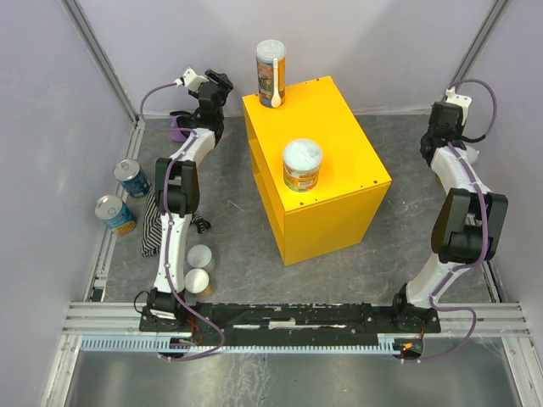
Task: Place and organize the canned foods onto the counter
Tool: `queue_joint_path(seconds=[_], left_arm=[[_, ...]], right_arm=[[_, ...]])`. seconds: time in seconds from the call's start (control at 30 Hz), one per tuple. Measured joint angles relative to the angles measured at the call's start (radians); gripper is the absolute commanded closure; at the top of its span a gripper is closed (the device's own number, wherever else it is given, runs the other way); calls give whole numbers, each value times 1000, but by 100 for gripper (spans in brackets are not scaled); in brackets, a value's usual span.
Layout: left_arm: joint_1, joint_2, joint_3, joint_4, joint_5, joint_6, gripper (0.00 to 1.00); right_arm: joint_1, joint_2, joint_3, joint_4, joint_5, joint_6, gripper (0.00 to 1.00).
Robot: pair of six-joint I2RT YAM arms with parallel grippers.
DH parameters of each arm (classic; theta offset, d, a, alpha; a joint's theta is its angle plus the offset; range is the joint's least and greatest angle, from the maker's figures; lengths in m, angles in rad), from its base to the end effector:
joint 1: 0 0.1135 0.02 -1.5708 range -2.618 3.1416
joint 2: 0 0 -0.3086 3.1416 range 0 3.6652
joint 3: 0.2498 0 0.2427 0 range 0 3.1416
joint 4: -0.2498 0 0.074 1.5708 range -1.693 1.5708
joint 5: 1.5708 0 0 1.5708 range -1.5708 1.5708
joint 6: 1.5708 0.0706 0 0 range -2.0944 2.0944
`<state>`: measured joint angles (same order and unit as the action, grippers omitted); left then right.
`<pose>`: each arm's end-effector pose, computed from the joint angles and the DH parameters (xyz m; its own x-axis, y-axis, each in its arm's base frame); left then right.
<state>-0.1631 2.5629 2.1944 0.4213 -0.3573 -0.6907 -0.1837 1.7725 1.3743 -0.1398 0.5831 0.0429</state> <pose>0.6546 -0.0827 0.2609 0.1628 -0.6317 -0.7580 -0.1152 0.7508 -0.6504 0.4216 -0.1179 0.3118 -0.4769 0.1250 -0.8700 0.6384 0.7296 -0.2451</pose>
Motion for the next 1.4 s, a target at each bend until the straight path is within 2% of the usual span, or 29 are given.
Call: queue_joint_path(seconds=[0.2, 0.23, 0.3, 0.6, 0.67, 0.7, 0.73, 0.77, 0.83, 0.97, 1.4], left_arm=[[0, 0, 0, -1, -6, 3, 32], [0, 0, 2, -3, -7, 3, 32], [0, 0, 12, -11, -8, 3, 32], [0, 0, 66, -25, -10, 4, 32], [0, 0, 66, -29, -11, 5, 32], [0, 0, 66, -30, -11, 5, 32], [0, 0, 66, -30, -12, 5, 32], [0, 0, 66, -30, -13, 5, 32], [0, 0, 66, -30, -16, 5, 32], [0, 0, 66, -30, -18, 5, 32], [0, 0, 29, -30, -29, 5, 32]], right_arm=[[-61, -5, 15, -11, -77, -49, 99], [-75, -9, 15, -11, -93, -62, 95], [-107, -26, 5, 5, -113, -90, 99], [-276, -74, -60, 74, -47, -162, 99], [-307, -81, -78, 73, -36, -168, 91], [-317, -79, -78, 68, -32, -166, 83], [-328, -79, -78, 60, -32, -165, 60], [-335, -79, -78, 51, -32, -164, 30], [-342, -79, -76, 34, -37, -156, 2], [-330, -75, -32, -63, -48, -156, 1], [-190, -82, 30, -154, -11, -74, 1]])
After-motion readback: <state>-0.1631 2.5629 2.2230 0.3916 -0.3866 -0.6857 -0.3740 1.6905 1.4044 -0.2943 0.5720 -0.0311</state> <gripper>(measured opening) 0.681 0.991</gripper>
